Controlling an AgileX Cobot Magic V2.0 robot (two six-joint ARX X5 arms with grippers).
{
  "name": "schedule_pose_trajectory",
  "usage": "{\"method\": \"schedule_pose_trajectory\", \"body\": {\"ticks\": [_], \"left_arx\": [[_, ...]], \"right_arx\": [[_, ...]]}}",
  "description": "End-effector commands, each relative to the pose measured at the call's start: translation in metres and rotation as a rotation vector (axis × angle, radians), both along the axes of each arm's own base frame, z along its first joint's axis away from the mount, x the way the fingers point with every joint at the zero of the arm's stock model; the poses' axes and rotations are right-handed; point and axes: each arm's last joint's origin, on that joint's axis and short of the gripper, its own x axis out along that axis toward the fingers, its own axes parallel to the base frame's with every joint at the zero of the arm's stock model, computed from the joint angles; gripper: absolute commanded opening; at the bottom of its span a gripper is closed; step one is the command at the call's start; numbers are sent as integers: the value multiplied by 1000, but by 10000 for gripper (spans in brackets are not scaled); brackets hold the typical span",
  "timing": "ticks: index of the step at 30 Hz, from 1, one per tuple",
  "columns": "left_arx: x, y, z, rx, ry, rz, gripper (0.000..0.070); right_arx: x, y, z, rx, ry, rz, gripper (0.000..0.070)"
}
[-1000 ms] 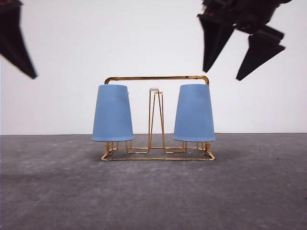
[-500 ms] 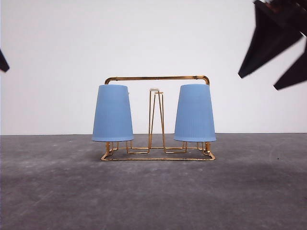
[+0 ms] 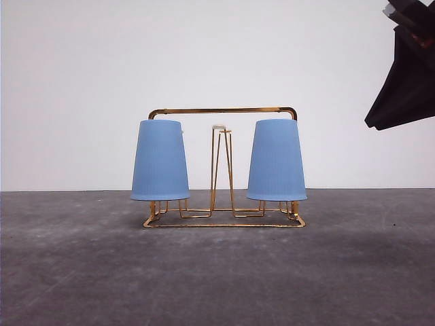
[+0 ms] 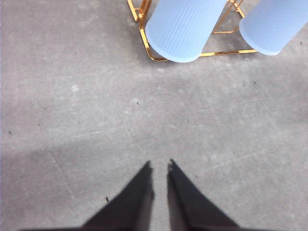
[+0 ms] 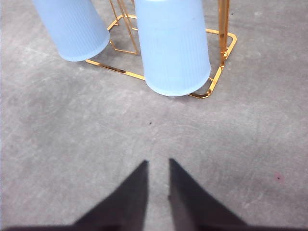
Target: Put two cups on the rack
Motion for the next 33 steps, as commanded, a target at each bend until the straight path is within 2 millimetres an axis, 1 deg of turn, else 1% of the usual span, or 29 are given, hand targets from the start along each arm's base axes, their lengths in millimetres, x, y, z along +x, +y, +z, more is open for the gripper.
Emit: {"method": "schedule_pose_trajectory", "body": {"ticks": [1,13,15,17,19,21,23,25,28,33], "left_arx": [[1,-1,4,5,-27,-14,0],[-1,-1,5,4,-35,-20,0],[-7,0,6,6,-76,-19,0],[-13,4,3,8,-142,-6,0],[-21,8,-5,9,-243,17,0],[-29,13,-16,45,-355,49,0],[-37,18,-27,84,-459,109,0],[-44,22,-40,111,-528,177,0],[-50,25,-60,125,-574,228,0],[-49,27,-92,119,-578,289,0]], "right_arx": [[2,2,4,11,-13,3,37],[2,2,4,11,-15,3,37],[2,2,4,11,-15,3,37],[2,2,4,11,-15,3,37],[2,2,4,12,-15,3,37],[2,2,4,12,-15,3,37],[2,2,4,11,-15,3,37],[2,2,4,12,-15,3,37],[2,2,4,11,-15,3,37],[2,2,4,11,-15,3,37]]}}
